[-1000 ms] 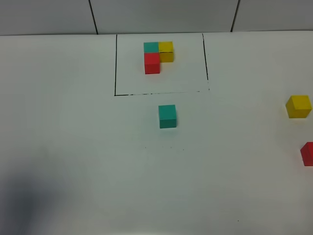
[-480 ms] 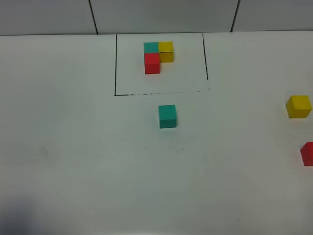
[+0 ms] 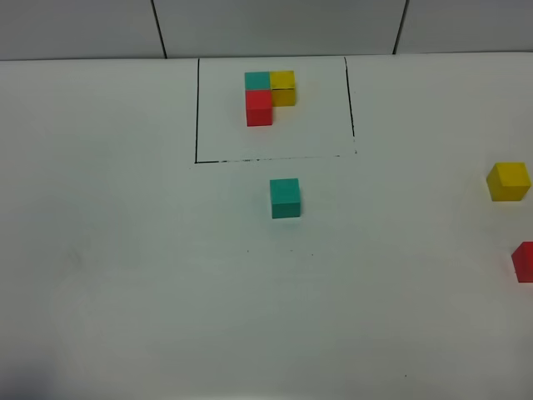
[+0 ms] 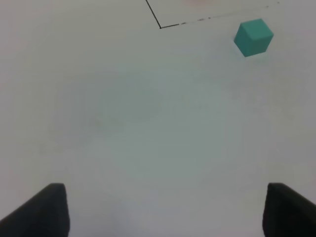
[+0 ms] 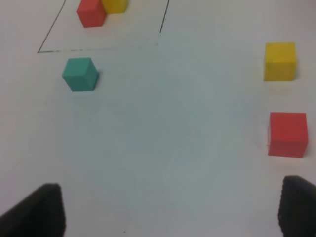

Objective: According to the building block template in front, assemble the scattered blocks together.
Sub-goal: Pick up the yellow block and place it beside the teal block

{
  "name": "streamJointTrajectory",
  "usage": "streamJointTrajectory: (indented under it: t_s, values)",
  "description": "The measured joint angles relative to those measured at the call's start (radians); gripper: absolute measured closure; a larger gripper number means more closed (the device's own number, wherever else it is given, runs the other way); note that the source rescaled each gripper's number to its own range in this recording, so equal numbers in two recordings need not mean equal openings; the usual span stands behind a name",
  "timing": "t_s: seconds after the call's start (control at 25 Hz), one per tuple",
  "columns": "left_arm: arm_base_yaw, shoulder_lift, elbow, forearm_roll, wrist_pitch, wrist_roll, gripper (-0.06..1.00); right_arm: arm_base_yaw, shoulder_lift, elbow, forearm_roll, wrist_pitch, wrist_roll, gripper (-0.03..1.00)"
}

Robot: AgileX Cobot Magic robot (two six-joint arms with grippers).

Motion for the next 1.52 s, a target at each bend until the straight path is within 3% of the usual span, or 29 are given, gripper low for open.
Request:
streamJointTrajectory:
  t_s: [0.76, 1.52]
  values:
    - [0.0, -0.132, 0.024, -0.002, 0.034, -0.011, 0.13, 0.0, 0.0, 0.0, 0.001, -0.001, 0.0, 0.15]
    - [0.0, -0.138, 0.026, -0.003, 0.033, -0.016, 0.13, 0.0, 0.0, 0.0, 0.004, -0.001, 0.0, 0.15]
